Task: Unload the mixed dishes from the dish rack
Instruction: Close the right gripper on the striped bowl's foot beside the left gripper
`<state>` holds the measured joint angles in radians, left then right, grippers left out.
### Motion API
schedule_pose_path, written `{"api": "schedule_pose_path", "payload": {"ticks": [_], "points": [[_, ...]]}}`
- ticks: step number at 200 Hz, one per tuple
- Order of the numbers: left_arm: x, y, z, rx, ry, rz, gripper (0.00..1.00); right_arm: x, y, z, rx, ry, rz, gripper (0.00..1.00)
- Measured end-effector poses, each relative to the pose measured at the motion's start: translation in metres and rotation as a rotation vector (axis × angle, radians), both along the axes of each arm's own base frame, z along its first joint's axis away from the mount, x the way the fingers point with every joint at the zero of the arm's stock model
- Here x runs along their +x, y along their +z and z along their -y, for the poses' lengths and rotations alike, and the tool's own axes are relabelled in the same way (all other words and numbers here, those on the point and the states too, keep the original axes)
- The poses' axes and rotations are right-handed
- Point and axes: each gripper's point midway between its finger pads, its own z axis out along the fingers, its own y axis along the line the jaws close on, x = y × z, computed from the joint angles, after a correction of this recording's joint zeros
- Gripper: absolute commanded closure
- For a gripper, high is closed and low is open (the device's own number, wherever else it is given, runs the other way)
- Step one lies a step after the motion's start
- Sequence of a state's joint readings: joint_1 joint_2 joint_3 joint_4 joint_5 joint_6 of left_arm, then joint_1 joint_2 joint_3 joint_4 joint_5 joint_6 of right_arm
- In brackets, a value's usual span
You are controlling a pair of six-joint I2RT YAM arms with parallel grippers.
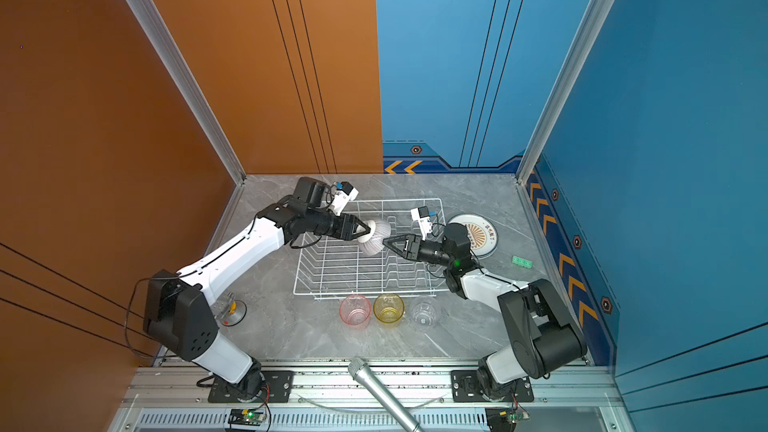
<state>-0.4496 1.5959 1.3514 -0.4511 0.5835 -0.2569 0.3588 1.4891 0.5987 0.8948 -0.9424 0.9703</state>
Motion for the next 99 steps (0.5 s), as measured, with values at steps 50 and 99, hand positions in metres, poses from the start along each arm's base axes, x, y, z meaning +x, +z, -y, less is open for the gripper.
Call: {"api": "schedule_pose_path", "payload": {"ticks": [50, 99], "points": [[-0.002, 0.008, 0.007, -0.072, -0.020, 0.006, 0.54, 0.002, 0.011, -0.001, 0.054, 0.000, 0.023, 0.63], [-0.002, 0.015, 0.013, -0.124, -0.035, 0.004, 0.54, 0.004, 0.021, -0.002, 0.127, 0.009, 0.033, 0.64]]}}
